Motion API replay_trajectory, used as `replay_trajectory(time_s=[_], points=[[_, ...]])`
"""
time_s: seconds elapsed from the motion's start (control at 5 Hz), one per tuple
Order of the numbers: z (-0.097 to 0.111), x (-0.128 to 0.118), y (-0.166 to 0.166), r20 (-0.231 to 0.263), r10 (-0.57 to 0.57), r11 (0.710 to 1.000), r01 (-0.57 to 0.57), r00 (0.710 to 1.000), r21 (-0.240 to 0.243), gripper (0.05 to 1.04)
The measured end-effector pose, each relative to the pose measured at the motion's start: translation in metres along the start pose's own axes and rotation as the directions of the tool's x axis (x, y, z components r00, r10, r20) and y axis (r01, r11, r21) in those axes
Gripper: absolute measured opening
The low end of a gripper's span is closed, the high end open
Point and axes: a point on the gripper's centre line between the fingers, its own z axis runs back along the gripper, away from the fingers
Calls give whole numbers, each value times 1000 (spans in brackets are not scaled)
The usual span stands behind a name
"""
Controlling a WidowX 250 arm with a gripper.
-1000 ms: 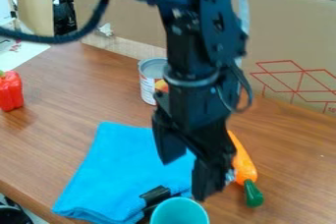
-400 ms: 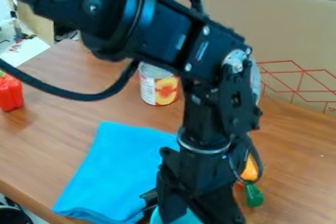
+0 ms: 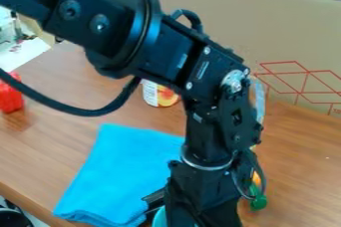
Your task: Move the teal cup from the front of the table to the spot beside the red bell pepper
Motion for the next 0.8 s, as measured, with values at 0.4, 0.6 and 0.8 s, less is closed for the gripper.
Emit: replay_trajectory(time_s=[0.4, 0.6, 0.8], points=[[-18, 1, 0, -40, -9, 1000, 8, 999, -30, 961], [-27, 0, 8, -85, 44, 998, -47, 995, -34, 678], [-28, 2, 8, -90, 38, 998, -41, 995, -41, 375]])
